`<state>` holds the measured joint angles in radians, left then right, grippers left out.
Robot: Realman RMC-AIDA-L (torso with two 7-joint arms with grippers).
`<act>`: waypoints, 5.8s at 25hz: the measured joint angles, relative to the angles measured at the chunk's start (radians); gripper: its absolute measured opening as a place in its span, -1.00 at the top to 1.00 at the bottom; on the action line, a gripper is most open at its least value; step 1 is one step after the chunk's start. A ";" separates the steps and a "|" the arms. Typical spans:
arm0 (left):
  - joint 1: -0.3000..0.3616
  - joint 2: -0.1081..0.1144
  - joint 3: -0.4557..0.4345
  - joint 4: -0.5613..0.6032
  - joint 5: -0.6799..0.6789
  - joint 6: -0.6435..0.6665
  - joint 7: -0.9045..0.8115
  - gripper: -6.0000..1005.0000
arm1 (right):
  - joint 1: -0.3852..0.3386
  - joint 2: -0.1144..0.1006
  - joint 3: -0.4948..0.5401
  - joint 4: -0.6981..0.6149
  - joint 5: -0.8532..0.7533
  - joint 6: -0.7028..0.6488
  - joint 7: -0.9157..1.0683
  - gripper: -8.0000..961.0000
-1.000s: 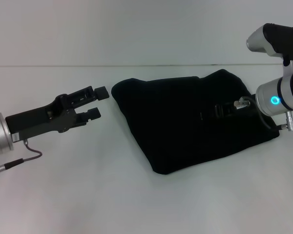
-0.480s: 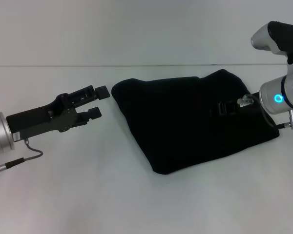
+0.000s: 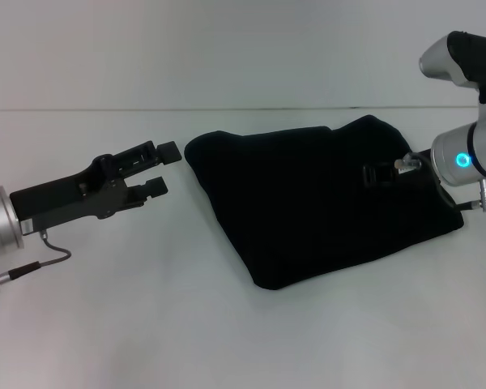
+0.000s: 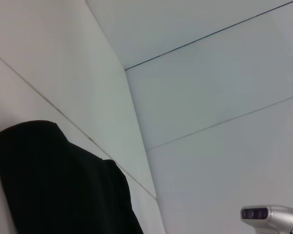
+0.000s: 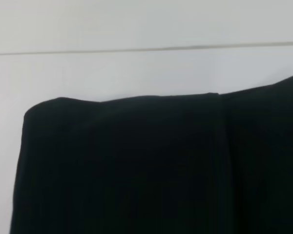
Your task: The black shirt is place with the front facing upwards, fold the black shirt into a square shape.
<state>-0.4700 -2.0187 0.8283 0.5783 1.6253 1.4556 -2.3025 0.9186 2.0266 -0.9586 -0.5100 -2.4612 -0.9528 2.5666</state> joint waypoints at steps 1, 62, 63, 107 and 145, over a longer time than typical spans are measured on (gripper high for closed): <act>0.001 0.000 0.000 0.000 -0.001 0.000 0.000 -0.88 | 0.000 0.001 0.000 -0.007 0.000 -0.003 0.001 0.84; 0.018 -0.017 -0.090 -0.011 -0.007 0.001 0.023 -0.88 | 0.026 0.005 0.018 -0.132 -0.356 -0.080 0.182 0.93; 0.018 -0.018 -0.091 -0.012 -0.007 0.001 0.023 -0.88 | 0.033 0.005 0.017 -0.118 -0.371 -0.077 0.183 0.93; -0.147 -0.156 0.103 -0.184 0.200 -0.241 -0.222 -0.86 | -0.482 -0.070 0.503 -0.108 0.745 -0.488 -0.583 -0.90; -0.316 -0.158 0.106 -0.366 0.197 -0.454 -0.196 -0.82 | -0.475 -0.062 0.505 -0.098 0.757 -0.503 -0.585 -0.91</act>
<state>-0.7861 -2.1767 0.9339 0.2118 1.8219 1.0014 -2.4980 0.4433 1.9651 -0.4540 -0.6084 -1.7044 -1.4558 1.9818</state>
